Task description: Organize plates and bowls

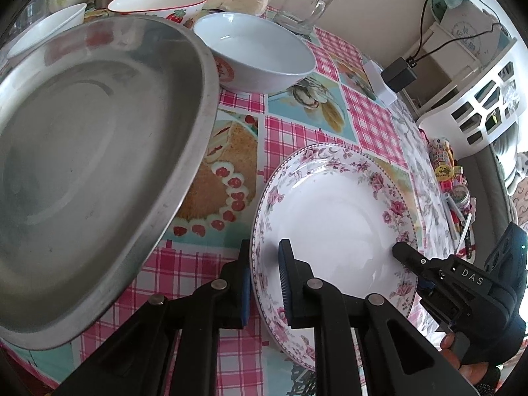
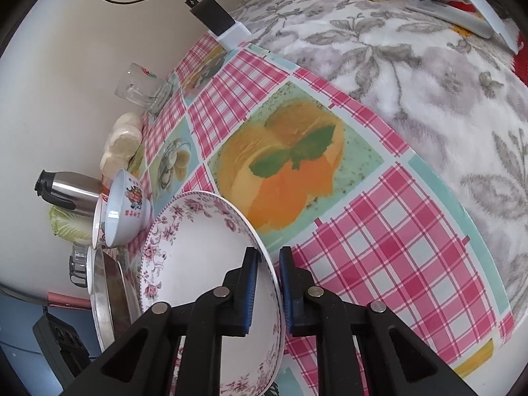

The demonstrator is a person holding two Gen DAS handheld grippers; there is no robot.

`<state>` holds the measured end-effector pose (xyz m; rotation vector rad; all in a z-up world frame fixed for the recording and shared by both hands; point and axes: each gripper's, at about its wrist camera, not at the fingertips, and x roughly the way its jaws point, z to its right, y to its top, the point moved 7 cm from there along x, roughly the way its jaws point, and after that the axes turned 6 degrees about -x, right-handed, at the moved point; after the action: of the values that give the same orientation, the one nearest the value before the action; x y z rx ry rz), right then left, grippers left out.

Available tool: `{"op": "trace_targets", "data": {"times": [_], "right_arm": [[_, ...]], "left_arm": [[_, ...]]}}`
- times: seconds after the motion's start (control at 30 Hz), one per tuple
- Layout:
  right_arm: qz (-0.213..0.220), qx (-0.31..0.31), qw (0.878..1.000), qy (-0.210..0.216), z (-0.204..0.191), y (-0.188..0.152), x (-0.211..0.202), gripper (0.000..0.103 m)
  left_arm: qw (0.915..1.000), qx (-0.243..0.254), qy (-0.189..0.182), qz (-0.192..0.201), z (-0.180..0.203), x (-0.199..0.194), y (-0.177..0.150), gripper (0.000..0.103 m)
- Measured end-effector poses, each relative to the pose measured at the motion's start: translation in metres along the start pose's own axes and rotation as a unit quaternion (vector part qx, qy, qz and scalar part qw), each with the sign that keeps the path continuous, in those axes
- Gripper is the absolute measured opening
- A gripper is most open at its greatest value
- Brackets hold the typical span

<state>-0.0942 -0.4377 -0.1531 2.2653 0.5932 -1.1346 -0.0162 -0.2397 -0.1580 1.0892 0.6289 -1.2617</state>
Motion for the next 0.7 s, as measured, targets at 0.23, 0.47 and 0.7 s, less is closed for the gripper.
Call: {"op": "trace_targets", "data": {"times": [0.23,0.47,0.7], "right_arm": [[0.006,-0.014,1.0,-0.017,0.0,0.0,-0.005,0.014],[0.031,-0.025,0.999,-0.03,0.0,0.007,-0.019,0.011],[0.046,-0.021,0.998,-0.022,0.001,0.011,-0.029,0.011]], "left_arm": [[0.9998,0.021,0.0,-0.003,0.005,0.0,-0.001,0.014],[0.9988,0.049,-0.001,0.008,0.015,-0.006,0.001,0.014],[0.9988,0.048,-0.011,0.006,0.021,-0.009,0.001,0.014]]}}
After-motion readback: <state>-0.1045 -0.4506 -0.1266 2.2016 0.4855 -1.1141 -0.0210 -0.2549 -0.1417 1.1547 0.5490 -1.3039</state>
